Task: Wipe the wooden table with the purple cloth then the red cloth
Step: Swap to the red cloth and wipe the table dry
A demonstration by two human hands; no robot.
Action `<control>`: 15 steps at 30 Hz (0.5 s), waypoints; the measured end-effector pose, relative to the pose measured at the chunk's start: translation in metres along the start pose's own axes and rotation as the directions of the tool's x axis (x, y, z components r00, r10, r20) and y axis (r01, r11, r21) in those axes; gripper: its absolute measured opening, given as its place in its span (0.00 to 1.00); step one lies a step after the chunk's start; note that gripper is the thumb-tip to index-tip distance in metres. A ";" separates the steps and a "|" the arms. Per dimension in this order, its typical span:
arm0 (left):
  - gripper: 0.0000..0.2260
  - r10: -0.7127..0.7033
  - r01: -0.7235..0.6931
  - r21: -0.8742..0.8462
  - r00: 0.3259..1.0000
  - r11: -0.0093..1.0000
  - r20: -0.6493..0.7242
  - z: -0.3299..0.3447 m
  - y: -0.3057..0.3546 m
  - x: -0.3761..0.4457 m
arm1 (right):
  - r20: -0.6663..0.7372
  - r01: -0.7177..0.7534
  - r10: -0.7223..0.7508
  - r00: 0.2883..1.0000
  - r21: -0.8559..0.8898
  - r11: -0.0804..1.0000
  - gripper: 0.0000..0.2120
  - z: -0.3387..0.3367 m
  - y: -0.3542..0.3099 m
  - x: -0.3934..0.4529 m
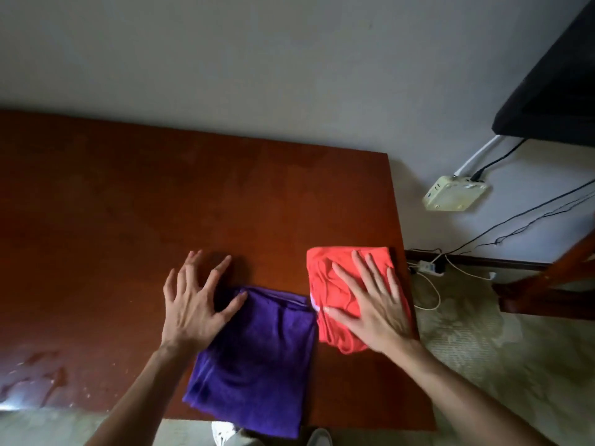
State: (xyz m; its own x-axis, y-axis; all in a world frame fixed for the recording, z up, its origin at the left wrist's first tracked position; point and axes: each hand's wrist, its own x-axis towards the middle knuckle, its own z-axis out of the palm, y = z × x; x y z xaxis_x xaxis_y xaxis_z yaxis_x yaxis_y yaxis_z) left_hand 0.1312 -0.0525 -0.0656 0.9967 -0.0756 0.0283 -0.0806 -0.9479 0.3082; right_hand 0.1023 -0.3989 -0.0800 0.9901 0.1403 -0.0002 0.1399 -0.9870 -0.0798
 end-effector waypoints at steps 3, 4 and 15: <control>0.45 -0.071 0.070 0.024 0.996 0.997 0.046 0.007 -0.017 0.008 | 0.044 -0.039 0.041 0.998 -0.031 0.999 0.44 0.004 -0.015 0.066; 0.47 -0.059 0.057 0.048 0.997 0.997 0.049 0.010 -0.019 0.008 | 0.052 -0.012 0.015 0.999 -0.048 0.999 0.44 0.006 -0.021 0.077; 0.29 -0.005 0.004 0.074 1.000 0.997 0.022 0.018 -0.025 0.008 | 0.073 -0.147 0.142 0.987 0.075 0.986 0.45 -0.007 -0.032 0.300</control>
State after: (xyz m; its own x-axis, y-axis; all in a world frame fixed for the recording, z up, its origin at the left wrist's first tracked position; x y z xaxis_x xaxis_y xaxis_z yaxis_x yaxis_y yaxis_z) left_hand 0.1413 -0.0347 -0.0902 0.9970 -0.0773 0.0055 -0.0764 -0.9686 0.2368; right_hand 0.3945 -0.3256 -0.0702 0.9964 0.0042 -0.0845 -0.0089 -0.9880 -0.1539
